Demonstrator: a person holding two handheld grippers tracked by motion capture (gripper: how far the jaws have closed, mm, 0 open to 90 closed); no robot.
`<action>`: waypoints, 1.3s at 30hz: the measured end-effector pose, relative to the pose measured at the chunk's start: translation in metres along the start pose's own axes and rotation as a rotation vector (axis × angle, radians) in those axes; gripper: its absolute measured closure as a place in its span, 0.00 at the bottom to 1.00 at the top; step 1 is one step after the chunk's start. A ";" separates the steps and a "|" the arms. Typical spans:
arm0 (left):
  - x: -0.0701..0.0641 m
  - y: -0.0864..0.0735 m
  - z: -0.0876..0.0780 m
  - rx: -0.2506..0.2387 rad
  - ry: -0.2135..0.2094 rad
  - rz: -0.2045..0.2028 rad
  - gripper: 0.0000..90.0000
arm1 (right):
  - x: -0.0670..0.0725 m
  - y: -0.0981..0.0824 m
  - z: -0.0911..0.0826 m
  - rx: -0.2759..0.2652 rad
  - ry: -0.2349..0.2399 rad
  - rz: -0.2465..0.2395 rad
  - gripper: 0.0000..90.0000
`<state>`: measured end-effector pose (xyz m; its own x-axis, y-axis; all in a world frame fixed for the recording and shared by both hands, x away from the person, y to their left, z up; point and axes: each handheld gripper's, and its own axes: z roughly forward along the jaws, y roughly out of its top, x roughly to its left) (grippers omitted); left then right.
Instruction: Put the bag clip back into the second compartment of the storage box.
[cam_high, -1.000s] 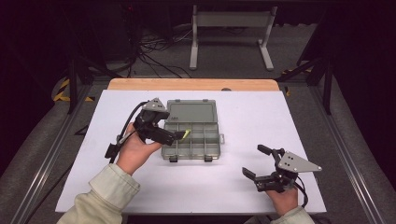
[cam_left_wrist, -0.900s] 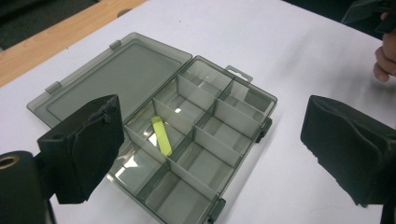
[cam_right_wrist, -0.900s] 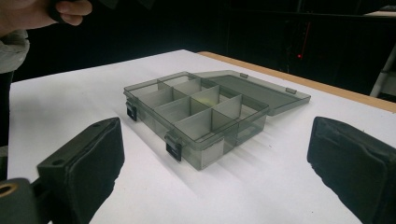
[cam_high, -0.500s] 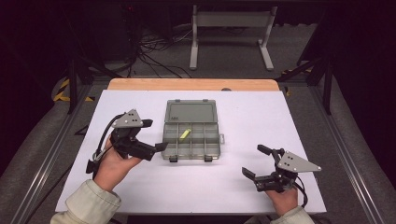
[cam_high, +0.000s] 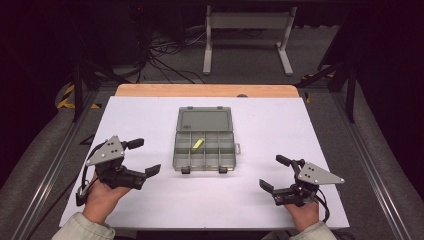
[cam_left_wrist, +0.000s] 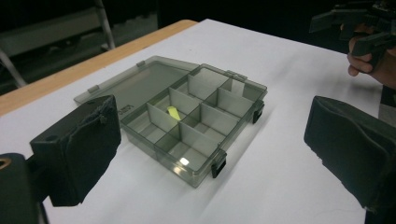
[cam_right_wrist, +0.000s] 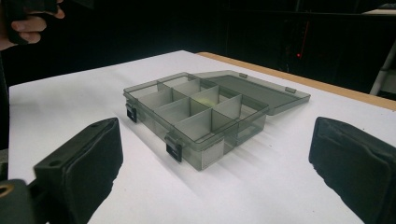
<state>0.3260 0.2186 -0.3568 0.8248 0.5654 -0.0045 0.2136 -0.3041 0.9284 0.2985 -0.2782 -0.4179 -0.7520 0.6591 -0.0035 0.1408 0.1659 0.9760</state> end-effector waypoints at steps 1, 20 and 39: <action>0.000 -0.004 -0.003 -0.016 0.008 0.008 0.05 | 0.000 0.000 0.000 0.000 0.000 0.000 0.04; 0.008 -0.070 -0.025 -0.159 0.046 -0.039 0.02 | 0.001 0.000 -0.001 -0.006 0.001 -0.015 0.03; 0.010 -0.097 -0.014 -0.148 0.104 -0.038 0.03 | -0.001 -0.001 -0.002 -0.018 -0.016 -0.012 0.02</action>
<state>0.3058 0.2643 -0.4418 0.7576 0.6527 -0.0098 0.1583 -0.1692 0.9728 0.2981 -0.2805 -0.4188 -0.7430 0.6690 -0.0182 0.1205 0.1605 0.9797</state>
